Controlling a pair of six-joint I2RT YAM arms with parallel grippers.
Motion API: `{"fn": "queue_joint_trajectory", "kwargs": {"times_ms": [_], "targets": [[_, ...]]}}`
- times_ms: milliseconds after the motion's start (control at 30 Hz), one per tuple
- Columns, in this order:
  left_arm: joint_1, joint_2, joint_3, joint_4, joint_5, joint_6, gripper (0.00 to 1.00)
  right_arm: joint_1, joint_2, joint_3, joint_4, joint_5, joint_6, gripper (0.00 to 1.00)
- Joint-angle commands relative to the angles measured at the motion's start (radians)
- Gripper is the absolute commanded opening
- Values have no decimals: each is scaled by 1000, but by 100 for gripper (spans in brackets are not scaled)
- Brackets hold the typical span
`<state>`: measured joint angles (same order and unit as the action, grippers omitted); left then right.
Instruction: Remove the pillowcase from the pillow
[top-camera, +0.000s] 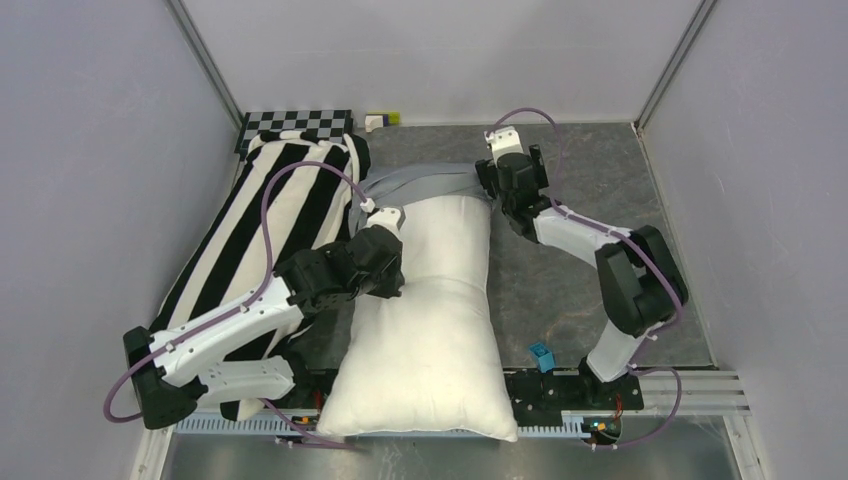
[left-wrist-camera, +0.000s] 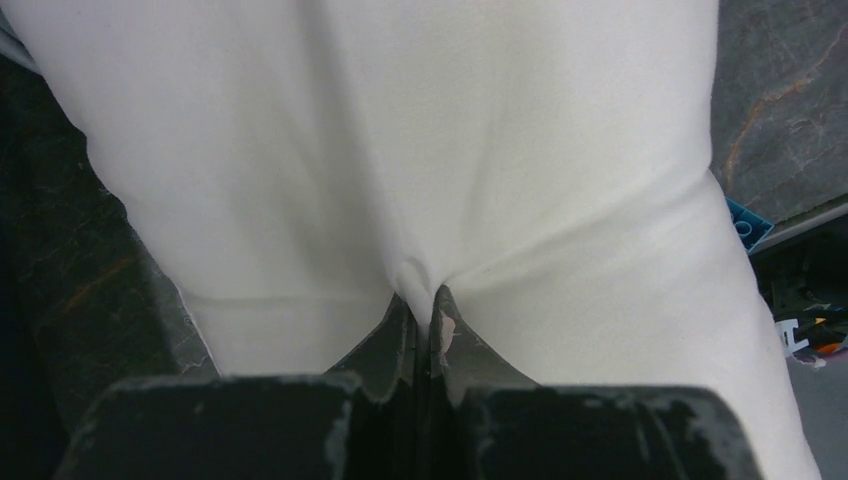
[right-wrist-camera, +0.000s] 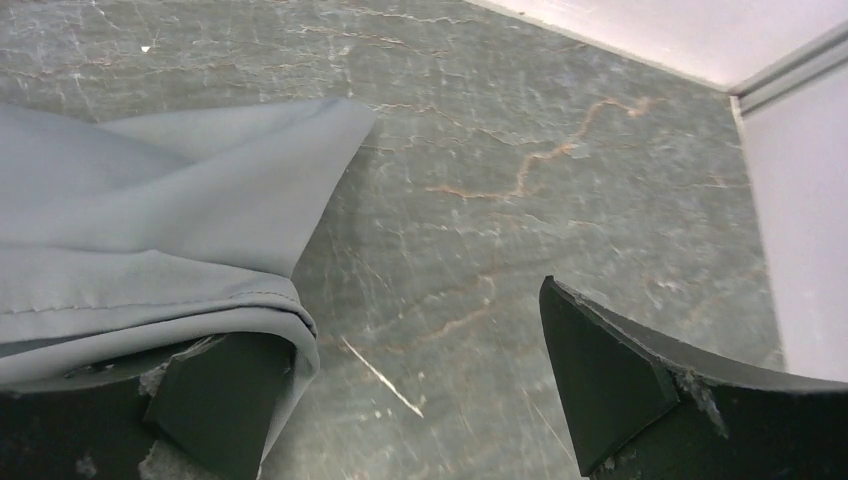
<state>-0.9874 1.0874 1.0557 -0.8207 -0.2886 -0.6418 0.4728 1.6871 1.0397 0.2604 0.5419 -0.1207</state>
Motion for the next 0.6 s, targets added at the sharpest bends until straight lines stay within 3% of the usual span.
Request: {"fn": "queue_joint_trajectory", "kwargs": {"times_ms": [0, 167, 267, 367, 567], "targets": [[-3, -55, 8, -68, 107, 56, 2, -74, 115, 128, 49, -100, 74, 98], [-3, -67, 17, -108, 120, 64, 2, -136, 189, 219, 10, -158, 118, 98], [-3, -61, 15, -112, 73, 62, 2, -145, 127, 204, -23, -286, 92, 98], [-2, -16, 27, -105, 38, 64, 2, -142, -56, 37, 64, -459, 66, 97], [-1, 43, 55, -81, -8, 58, 2, -130, -428, -316, 149, -564, 17, 98]]}}
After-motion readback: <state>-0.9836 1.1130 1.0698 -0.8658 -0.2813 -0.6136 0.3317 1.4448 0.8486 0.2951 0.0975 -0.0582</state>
